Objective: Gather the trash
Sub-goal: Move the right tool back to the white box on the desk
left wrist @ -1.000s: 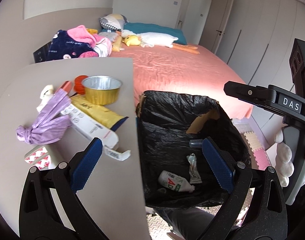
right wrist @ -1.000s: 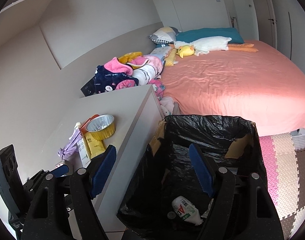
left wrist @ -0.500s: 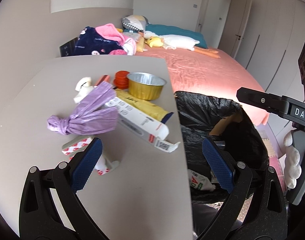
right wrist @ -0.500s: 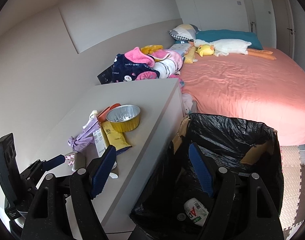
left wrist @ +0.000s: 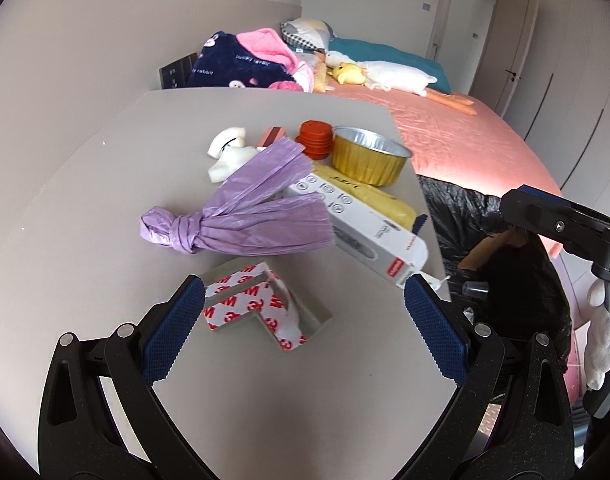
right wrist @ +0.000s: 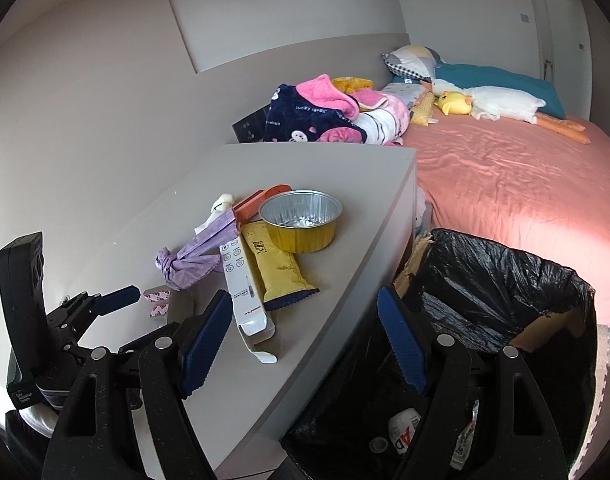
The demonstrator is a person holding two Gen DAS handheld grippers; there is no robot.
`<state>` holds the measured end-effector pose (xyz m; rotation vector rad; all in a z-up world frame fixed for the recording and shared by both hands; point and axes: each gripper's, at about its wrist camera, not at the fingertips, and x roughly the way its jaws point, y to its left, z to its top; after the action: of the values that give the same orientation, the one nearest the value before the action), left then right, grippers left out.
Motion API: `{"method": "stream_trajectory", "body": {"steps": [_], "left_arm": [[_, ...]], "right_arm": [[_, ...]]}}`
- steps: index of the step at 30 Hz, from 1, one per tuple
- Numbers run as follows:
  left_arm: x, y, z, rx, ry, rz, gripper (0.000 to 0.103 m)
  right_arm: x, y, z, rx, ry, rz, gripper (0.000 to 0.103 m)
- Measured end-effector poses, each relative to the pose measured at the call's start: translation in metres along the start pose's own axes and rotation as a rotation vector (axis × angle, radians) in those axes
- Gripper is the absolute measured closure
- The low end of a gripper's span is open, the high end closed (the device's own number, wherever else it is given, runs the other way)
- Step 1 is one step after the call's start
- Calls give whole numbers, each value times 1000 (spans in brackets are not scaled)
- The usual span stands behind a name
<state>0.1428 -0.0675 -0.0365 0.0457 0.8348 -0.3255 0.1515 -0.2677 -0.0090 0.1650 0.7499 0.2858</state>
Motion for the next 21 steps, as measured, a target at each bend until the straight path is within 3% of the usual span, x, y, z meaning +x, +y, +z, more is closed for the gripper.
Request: {"method": "stream_trajectory", "body": {"steps": [7, 16, 21], "left_arm": [[10, 11, 1, -13, 13, 19, 7], [21, 20, 1, -20, 36, 37, 7], [25, 26, -1, -40, 56, 3, 20]], "right_arm": [[23, 20, 1, -71, 42, 43, 28], [62, 43, 3, -158, 123, 74, 43], [80, 47, 8, -179, 150, 63, 50]]}}
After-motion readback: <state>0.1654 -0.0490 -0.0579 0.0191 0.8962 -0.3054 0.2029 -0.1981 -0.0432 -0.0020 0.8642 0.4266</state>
